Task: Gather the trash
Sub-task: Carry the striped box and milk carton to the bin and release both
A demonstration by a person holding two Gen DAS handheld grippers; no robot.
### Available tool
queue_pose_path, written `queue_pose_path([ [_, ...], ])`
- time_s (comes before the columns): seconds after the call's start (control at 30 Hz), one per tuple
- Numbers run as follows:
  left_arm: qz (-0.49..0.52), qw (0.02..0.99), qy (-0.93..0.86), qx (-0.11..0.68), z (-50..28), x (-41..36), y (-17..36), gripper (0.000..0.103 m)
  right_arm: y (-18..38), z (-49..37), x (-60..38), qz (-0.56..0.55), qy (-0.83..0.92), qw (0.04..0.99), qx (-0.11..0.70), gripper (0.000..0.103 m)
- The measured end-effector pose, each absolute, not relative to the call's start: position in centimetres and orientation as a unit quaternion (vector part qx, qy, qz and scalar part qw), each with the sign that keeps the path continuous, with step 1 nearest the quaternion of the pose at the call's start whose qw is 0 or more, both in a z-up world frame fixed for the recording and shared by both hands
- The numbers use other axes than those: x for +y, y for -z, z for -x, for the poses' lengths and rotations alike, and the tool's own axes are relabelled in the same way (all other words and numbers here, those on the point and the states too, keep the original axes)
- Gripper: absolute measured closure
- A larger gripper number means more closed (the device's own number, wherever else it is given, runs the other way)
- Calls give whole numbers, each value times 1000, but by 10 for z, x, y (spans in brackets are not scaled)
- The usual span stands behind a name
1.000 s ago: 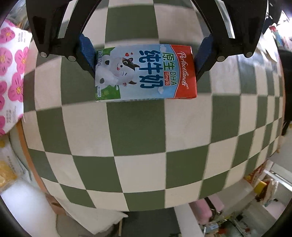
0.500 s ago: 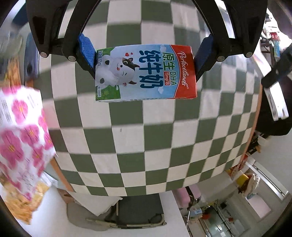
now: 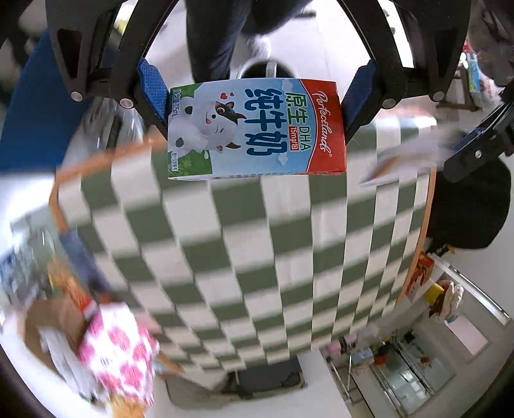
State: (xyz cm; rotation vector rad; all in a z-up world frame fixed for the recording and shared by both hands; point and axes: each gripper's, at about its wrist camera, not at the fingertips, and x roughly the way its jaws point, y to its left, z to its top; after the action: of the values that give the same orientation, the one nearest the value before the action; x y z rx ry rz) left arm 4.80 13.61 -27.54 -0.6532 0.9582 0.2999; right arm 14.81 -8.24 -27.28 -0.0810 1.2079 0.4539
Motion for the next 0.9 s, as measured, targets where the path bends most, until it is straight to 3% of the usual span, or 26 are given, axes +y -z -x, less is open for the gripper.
queue_pose_path([
  [0.2, 358, 770, -141, 509, 3, 115, 372, 26, 365, -75, -107, 43, -209, 747, 629, 10],
  [0.5, 287, 712, -215, 603, 10, 97, 571, 24, 604, -62, -108, 40, -207, 669, 712, 10],
  [0.57, 270, 693, -237, 625, 9, 101, 629, 20, 650, -64, -102, 46, -212, 662, 718, 10],
  [0.67, 271, 674, -245, 642, 13, 106, 687, 2, 709, -69, -91, 62, -220, 657, 718, 9],
  [0.73, 272, 662, -254, 650, 17, 109, 721, 1, 748, -71, -84, 63, -227, 646, 726, 9],
  [0.8, 273, 657, -257, 654, 20, 113, 746, 1, 774, -73, -77, 46, -238, 631, 737, 0],
  [0.9, 269, 655, -260, 657, 24, 115, 767, 1, 802, -73, -70, 41, -250, 622, 741, 0],
])
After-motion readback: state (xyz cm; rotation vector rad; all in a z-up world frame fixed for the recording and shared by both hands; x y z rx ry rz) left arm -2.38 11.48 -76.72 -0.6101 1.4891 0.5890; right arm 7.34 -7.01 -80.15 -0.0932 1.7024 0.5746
